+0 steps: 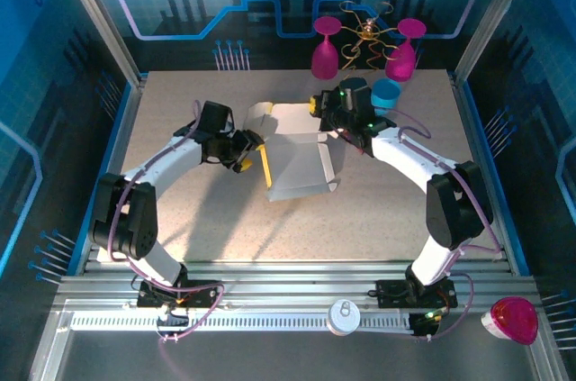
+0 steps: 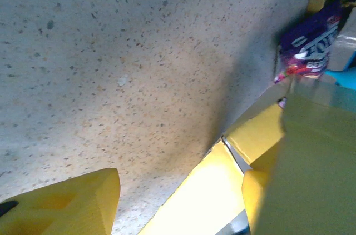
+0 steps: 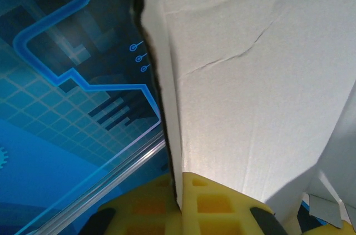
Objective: Fold the paper box
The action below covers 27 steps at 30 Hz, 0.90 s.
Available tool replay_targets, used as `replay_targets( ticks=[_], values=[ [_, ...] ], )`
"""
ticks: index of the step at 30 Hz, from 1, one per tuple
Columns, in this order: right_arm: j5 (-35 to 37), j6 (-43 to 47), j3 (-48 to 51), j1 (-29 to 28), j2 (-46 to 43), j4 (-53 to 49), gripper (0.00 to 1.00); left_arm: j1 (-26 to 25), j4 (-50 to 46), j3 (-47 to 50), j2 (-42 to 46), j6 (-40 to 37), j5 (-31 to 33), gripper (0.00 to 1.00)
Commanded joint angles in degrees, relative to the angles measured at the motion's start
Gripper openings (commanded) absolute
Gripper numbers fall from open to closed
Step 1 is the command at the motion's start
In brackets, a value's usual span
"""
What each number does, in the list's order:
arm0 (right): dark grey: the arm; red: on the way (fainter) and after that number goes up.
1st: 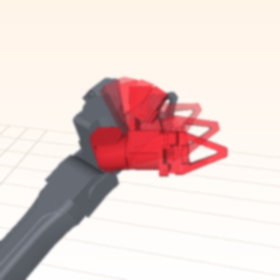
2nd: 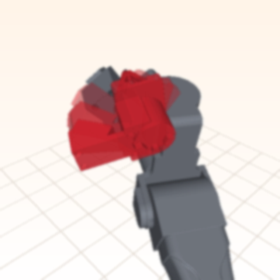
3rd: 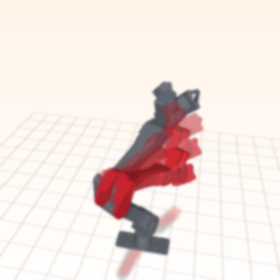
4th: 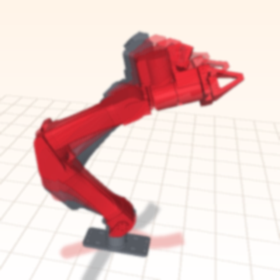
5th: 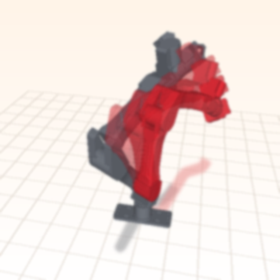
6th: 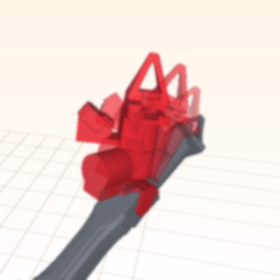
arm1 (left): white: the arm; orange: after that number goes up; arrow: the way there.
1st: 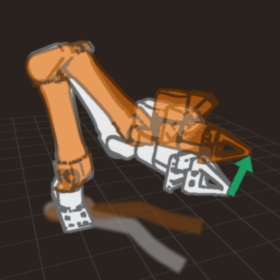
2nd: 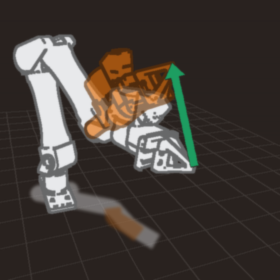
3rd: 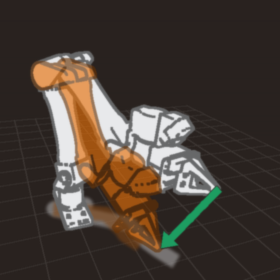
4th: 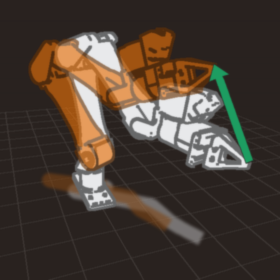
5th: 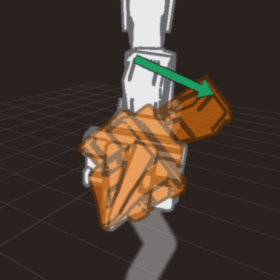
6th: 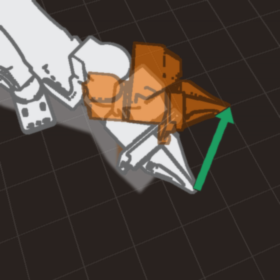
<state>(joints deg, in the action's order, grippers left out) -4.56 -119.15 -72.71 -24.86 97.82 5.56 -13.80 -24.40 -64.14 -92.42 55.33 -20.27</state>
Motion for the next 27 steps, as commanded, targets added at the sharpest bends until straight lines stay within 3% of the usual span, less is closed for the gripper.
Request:
replay_targets(
  ticks=[1, 12, 20, 27],
  values=[
    [-0.1, -0.1, 0.3, -1.1, -2.1, -0.4, 0.0, -1.1, -7.7, -2.7, 0.3, -5.5, 4.3, 0.62],
    [0.3, 0.1, 0.2, -1.4, -2.2, -1.0, 0.0, -2.5, -6.1, -4.6, 0.5, -9.1, 7.1, 0.63],
    [0.5, 0.3, 0.1, -0.1, -1.7, -1.0, 0.0, -3.9, -7.4, -2.7, 11.6, -10.5, 6.5, 0.68],
    [0.1, 0.9, -1.4, 0.0, -0.9, -2.0, 0.0, -3.3, -10.7, -1.5, 15.3, -12.4, 6.0, 0.6]
  ],
)
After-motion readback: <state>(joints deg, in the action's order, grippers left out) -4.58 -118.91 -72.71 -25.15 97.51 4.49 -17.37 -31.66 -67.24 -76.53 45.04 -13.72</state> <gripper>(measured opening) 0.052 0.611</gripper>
